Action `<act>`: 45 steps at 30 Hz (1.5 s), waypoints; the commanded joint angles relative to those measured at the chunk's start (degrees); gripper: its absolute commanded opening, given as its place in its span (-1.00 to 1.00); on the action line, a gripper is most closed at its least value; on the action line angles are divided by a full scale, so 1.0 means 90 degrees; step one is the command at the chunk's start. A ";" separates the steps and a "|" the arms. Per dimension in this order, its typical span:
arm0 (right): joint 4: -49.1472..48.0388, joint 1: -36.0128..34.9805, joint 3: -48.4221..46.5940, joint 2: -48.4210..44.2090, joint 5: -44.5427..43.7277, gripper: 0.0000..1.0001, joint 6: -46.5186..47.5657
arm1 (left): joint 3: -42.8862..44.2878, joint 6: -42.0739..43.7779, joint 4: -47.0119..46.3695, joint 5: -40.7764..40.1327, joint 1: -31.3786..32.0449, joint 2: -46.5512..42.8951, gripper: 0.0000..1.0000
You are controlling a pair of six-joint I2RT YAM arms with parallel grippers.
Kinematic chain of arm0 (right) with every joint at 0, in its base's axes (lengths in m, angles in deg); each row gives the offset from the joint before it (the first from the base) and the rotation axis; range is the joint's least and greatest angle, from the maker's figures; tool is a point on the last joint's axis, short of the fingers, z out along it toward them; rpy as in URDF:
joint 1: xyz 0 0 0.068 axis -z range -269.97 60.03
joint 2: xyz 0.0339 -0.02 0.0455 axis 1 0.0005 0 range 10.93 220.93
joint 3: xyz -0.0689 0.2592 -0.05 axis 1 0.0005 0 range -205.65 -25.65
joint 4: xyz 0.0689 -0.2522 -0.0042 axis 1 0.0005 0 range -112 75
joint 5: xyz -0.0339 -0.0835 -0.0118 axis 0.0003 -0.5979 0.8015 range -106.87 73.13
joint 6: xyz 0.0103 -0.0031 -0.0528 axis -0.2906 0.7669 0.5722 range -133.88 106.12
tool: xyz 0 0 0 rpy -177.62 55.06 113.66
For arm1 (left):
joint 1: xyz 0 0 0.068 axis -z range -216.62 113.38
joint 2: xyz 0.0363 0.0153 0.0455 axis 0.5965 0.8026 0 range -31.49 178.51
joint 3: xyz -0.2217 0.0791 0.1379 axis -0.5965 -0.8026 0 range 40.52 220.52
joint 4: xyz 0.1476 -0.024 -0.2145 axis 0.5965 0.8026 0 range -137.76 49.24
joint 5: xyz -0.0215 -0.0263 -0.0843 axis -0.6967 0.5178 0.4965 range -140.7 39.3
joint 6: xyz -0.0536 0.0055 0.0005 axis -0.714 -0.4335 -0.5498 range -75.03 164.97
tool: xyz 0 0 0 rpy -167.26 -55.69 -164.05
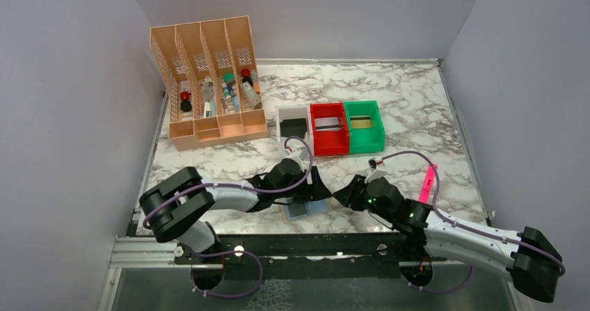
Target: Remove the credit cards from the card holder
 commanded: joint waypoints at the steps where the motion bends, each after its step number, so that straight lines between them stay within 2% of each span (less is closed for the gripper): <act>1: -0.0312 0.0027 0.0145 -0.0122 0.0087 -0.24 0.0242 | 0.0223 0.0157 -0.0126 0.0030 0.0076 0.0262 0.53; 7: -0.0855 0.0027 -0.0011 0.0279 0.0868 -0.27 0.0697 | -0.0114 0.0282 0.0122 -0.0568 0.0081 -0.0961 0.56; 13: -0.1465 0.0030 -0.0321 0.0845 0.1724 -0.27 0.1307 | 0.0127 0.0576 0.2362 -0.1915 0.0059 -0.2051 0.67; 18: -0.1428 -0.0014 -0.0784 0.1502 0.1999 -0.27 0.1805 | -0.0056 0.0444 0.3203 -0.2499 -0.0182 -0.2686 0.72; 21: -0.1123 -0.0248 -0.1201 0.2006 0.1840 -0.26 0.2110 | -0.0258 0.0269 0.3634 -0.2692 -0.0532 -0.3097 0.75; 25: -0.0595 -0.0995 -0.1836 0.2702 0.0849 -0.23 0.2391 | -0.0584 0.0288 0.3974 -0.2302 -0.1387 -0.3568 0.78; 29: -0.0207 -0.1493 -0.2388 0.3386 0.0100 -0.16 0.2503 | -0.0798 0.0271 0.4289 -0.2186 -0.1899 -0.4203 0.80; 32: 0.0097 -0.1818 -0.2853 0.3836 -0.0382 -0.07 0.2650 | -0.0952 0.0176 0.4443 -0.2267 -0.2031 -0.4704 0.81; 36: 0.0458 -0.1965 -0.3370 0.4487 -0.0578 -0.04 0.2832 | -0.1120 0.0112 0.4551 -0.2288 -0.2092 -0.5196 0.80; 45: 0.0922 -0.2133 -0.4029 0.5504 -0.0668 -0.01 0.3236 | -0.1166 0.0143 0.4625 -0.2190 -0.2106 -0.5380 0.81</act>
